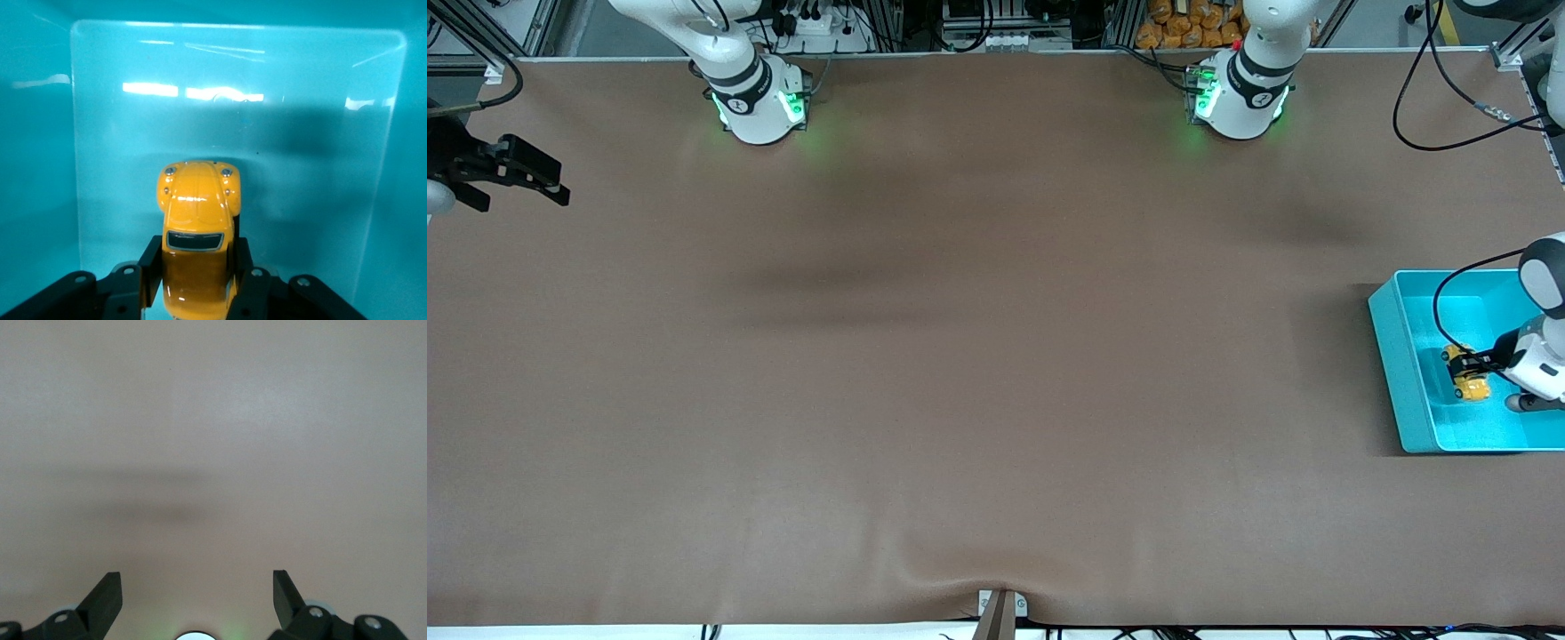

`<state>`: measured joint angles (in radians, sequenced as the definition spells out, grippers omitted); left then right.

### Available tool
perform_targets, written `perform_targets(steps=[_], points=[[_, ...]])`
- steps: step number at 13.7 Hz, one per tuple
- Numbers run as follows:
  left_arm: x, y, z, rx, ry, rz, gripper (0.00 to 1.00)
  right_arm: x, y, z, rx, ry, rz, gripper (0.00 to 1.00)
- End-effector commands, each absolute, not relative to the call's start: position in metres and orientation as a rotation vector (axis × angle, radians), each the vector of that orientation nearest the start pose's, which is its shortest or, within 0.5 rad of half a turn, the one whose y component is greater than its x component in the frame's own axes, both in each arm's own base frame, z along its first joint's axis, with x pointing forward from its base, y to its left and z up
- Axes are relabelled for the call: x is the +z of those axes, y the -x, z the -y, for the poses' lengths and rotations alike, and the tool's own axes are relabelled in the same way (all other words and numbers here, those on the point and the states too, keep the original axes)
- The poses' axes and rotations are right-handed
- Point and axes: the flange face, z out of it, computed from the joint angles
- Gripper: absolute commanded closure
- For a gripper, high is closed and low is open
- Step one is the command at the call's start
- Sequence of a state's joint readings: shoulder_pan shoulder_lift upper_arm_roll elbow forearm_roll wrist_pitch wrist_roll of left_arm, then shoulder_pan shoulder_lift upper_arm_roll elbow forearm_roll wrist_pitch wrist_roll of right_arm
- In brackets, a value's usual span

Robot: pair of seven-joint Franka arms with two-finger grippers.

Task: Wind and store yellow beetle car
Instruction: 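Lower the car into the box and open the left gripper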

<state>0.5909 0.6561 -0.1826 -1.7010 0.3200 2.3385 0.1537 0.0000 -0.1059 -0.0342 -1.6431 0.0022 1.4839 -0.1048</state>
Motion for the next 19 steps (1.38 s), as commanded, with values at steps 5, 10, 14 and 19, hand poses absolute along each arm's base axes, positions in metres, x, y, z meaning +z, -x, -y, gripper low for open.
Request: perform_targets(steps=[5,10,14,19], points=[[0.209,-0.61,-0.288,0.048,3.006,0.078,0.0,0.642,-0.507,0.015,0.059,3.109,0.086,0.0],[0.281,-0.62,-0.266,0.032,2.977,0.03,0.0,0.642,-0.507,0.015,0.064,3.107,0.086,0.0],[0.361,-0.629,-0.206,0.038,2.95,-0.042,0.0,0.642,-0.507,0.015,0.062,3.107,0.086,0.0],[0.443,-0.626,-0.086,0.038,3.008,-0.055,0.0,0.641,-0.507,0.016,0.064,3.108,0.081,0.0]])
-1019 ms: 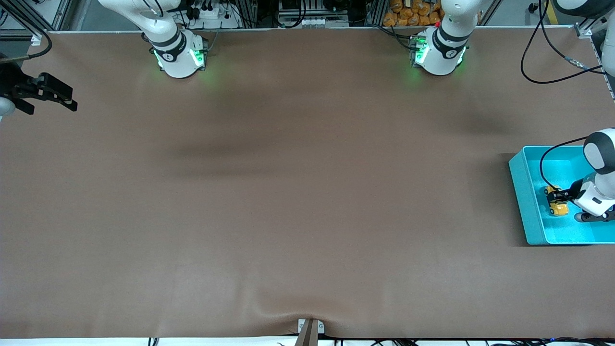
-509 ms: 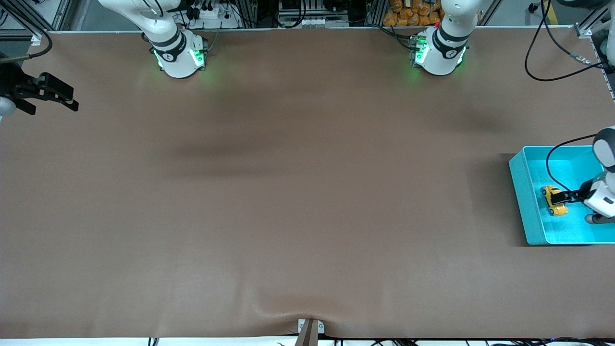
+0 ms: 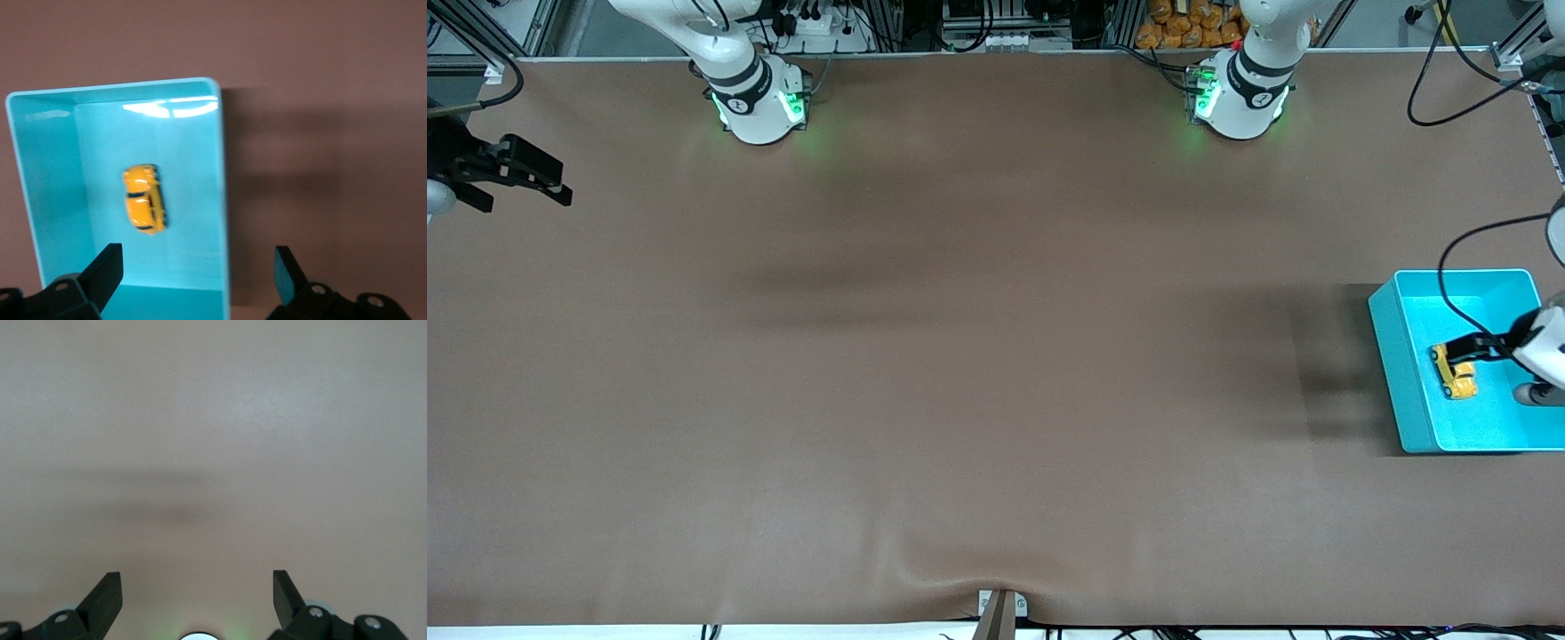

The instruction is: Wind and store yellow beetle car

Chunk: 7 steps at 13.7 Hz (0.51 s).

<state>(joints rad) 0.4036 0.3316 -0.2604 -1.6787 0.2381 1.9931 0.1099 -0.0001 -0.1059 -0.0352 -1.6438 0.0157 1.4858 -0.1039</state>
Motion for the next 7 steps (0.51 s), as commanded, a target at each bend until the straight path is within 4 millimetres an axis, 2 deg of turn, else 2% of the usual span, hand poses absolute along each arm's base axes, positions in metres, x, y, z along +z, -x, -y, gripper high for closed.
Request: perform_targets(steps=[1,4,6,7], points=[[0.457,-0.623,-0.058,0.034,3.01,-0.055,0.0,0.642,-0.507,0.016,0.062,3.108,0.081,0.0],[0.493,-0.607,0.016,0.033,3.018,-0.08,0.0,0.642,-0.507,0.016,0.062,3.108,0.084,0.0],[0.527,-0.586,0.052,0.039,3.043,-0.119,0.0,0.641,-0.507,0.016,0.064,3.108,0.081,0.0],[0.543,-0.576,0.062,0.035,3.054,-0.131,0.0,0.642,-0.507,0.016,0.062,3.108,0.081,0.0]])
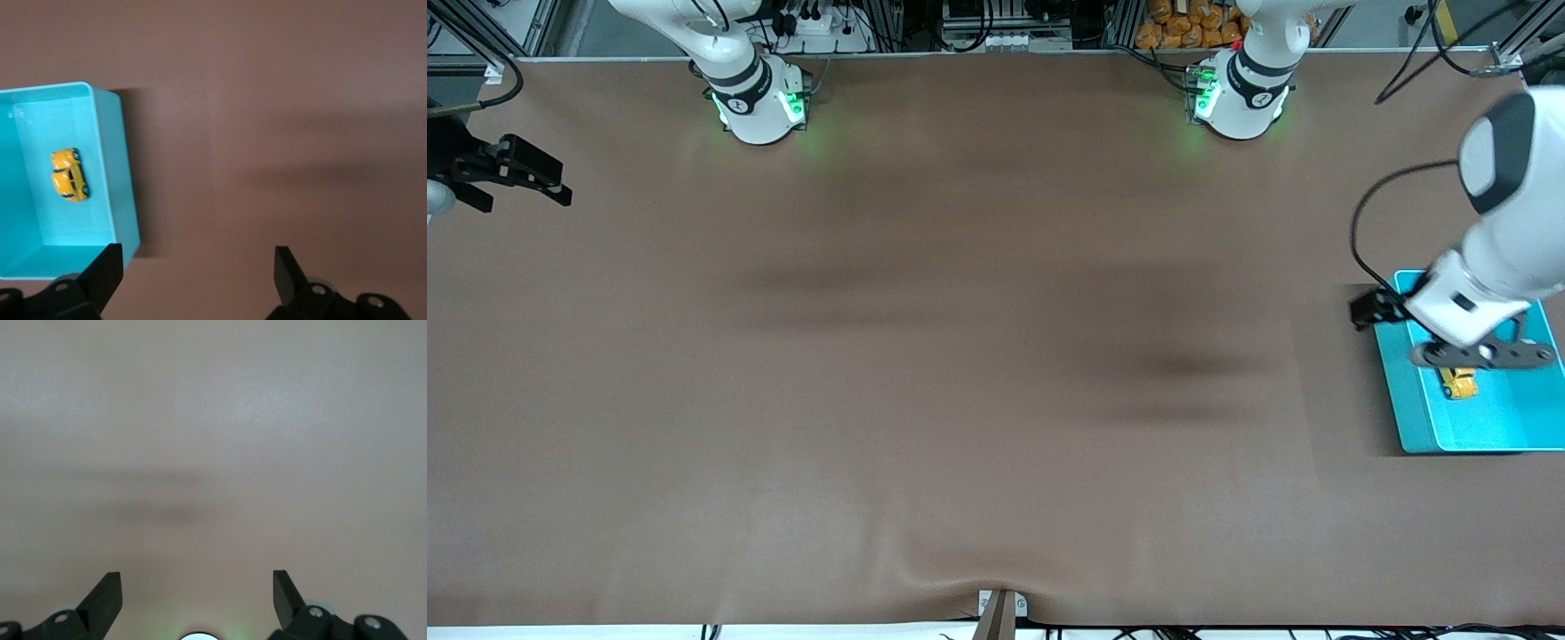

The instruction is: Wind and store yellow beetle car

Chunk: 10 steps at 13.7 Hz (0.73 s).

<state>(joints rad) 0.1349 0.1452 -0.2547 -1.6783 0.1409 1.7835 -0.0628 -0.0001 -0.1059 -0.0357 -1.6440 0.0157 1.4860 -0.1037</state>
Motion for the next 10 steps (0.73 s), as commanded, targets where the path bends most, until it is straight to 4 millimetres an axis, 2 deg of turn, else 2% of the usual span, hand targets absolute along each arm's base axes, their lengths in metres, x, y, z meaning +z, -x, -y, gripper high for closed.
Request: perform_targets(steps=[1,5,7,10], points=[[0.556,-0.565,0.072,0.04,3.055,-0.148,0.0,0.642,-0.507,0.016,0.062,3.108,0.081,0.0],[0.599,-0.537,0.092,0.078,3.04,-0.258,0.0,0.642,-0.507,0.016,0.062,3.107,0.081,0.0],[0.618,-0.531,0.102,0.1,3.063,-0.306,0.0,0.642,-0.507,0.016,0.062,3.107,0.081,0.0],[0.631,-0.532,0.1,0.068,3.13,-0.278,0.0,0.642,-0.507,0.016,0.062,3.108,0.081,0.0]])
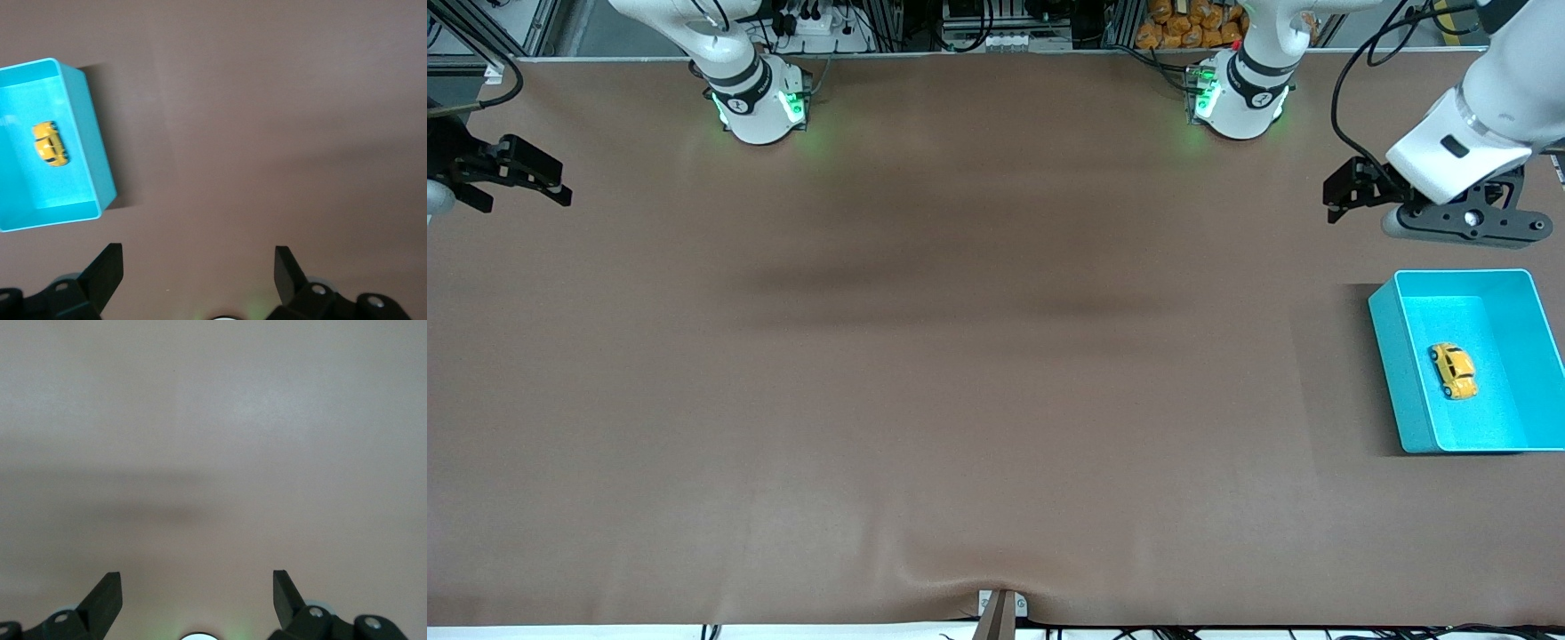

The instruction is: Wind and store yellow beetle car

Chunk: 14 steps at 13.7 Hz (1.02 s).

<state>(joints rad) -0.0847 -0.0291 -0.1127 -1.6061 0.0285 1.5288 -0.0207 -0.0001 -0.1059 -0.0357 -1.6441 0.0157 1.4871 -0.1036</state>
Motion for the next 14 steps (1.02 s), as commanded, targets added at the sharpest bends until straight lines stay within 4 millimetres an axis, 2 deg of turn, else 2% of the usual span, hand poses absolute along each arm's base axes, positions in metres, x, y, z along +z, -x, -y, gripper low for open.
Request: perform_targets(steps=[1,3,6,10,14], points=[[0.632,-0.533,0.101,0.066,3.133,-0.27,0.0,0.642,-0.507,0.016,0.062,3.107,0.081,0.0],[0.629,-0.536,0.099,0.073,3.133,-0.261,0.0,0.642,-0.507,0.016,0.059,3.109,0.081,0.0],[0.636,-0.543,0.092,0.044,3.137,-0.222,0.0,0.642,-0.508,0.016,0.062,3.108,0.081,0.0],[0.644,-0.543,0.09,0.017,3.138,-0.125,0.0,0.642,-0.508,0.016,0.062,3.108,0.081,0.0],[0.643,-0.545,0.076,0.019,3.139,-0.089,0.0,0.642,-0.508,0.016,0.062,3.108,0.081,0.0]])
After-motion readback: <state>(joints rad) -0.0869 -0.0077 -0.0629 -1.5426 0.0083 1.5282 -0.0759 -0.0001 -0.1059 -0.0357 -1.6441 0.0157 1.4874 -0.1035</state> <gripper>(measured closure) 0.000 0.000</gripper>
